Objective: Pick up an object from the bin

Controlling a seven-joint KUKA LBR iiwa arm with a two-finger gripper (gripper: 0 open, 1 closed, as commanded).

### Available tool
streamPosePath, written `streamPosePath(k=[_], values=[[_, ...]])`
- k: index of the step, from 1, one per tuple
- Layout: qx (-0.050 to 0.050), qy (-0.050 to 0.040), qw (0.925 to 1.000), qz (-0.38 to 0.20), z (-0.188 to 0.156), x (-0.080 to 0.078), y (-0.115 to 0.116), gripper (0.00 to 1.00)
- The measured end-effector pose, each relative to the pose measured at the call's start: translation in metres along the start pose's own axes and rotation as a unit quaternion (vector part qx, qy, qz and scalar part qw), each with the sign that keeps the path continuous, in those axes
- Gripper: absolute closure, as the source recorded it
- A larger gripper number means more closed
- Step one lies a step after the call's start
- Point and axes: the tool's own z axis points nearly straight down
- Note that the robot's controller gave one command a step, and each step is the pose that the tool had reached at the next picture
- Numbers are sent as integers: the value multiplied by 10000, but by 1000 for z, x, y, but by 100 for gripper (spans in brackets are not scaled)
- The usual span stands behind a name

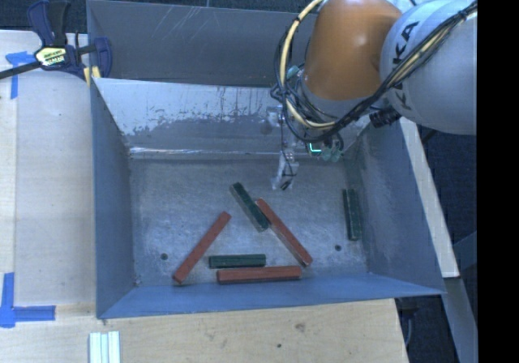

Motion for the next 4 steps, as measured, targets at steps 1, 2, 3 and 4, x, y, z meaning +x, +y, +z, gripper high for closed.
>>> streamPosePath(k=[1,2,3,4], values=[[4,0,9968,-805,110,36,-2,0],[1,-66,9968,-791,105,31,-2,100],[2,-48,9969,-788,107,33,-2,0],[-1,-30,9986,-528,108,34,-24,0]])
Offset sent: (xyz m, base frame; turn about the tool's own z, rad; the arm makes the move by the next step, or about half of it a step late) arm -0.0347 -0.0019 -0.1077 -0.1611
